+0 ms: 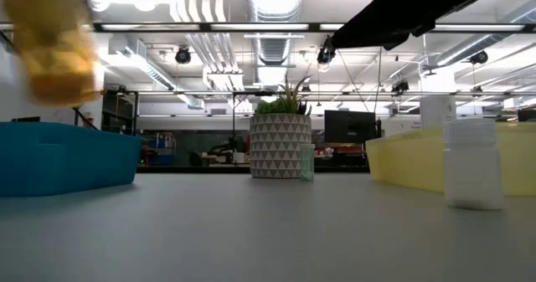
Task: Pick and place medicine bottles into bin by pill shape (circle, oval)
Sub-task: Put the left orange pill bottle into the right yellow bin
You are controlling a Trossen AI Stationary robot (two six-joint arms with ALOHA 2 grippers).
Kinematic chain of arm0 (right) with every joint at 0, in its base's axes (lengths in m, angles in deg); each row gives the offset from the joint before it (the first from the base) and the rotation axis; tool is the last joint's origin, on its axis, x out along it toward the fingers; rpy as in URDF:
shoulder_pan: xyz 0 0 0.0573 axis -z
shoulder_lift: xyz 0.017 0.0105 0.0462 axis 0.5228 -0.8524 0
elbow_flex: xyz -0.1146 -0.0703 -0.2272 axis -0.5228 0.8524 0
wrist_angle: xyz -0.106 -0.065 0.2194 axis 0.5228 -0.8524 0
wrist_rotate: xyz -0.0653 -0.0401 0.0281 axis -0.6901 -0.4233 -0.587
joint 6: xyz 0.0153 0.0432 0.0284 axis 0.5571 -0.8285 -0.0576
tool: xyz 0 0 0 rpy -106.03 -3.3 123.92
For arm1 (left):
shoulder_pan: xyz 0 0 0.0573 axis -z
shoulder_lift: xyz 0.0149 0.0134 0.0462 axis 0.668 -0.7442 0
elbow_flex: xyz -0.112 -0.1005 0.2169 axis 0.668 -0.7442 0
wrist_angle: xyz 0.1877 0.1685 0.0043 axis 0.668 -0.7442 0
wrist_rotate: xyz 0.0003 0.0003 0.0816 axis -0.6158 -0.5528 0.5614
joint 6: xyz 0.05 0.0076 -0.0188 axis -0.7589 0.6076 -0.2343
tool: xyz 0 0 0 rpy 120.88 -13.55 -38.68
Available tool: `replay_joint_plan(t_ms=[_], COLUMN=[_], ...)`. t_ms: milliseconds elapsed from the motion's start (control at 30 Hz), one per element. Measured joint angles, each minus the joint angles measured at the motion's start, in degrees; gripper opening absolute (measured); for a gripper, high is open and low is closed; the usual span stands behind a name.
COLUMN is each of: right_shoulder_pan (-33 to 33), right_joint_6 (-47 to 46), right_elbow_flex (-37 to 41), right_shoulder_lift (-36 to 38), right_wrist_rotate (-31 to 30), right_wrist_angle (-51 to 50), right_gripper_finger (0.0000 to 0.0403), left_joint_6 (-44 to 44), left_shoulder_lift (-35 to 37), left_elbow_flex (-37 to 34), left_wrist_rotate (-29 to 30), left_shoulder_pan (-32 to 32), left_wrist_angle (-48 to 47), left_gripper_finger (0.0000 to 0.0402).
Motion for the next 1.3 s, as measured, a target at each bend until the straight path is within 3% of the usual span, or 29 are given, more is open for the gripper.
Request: replay_joint_plan(t_ms=[233,333,567,867,1300], right_shoulder_pan=[0.39,0.59,0.59,0.59,1.36], right_joint_6=[-3.55,-3.94,-0.62,0.29,0.82], right_elbow_flex=[-0.37,-2.14,-6.54,-9.07,-10.71], right_shoulder_lift=[-4.75,-6.56,-8.58,-10.02,-11.92], right_wrist_rotate=[3.49,4.91,4.89,6.4,6.29], right_wrist_angle=[3.62,3.8,3.62,3.65,3.74], right_gripper_finger=[0.0151,0.0175,0.0243,0.0289,0.0269], left_joint_6=[-15.52,-22.55,-36.79,-44.78,-49.61], left_shoulder_lift=[0.0,0.0,0.0,-0.02,-0.02], left_elbow_flex=[1.39,1.31,1.03,0.23,0.07], left_wrist_rotate=[6.29,9.1,9.46,11.92,12.23], left_shoulder_pan=[-6.4,-8.92,-12.62,-14.27,-14.36], left_wrist_angle=[3.41,6.9,16.78,22.04,27.11], left_gripper_finger=[0.0197,0.0197,0.0198,0.0198,0.0198])
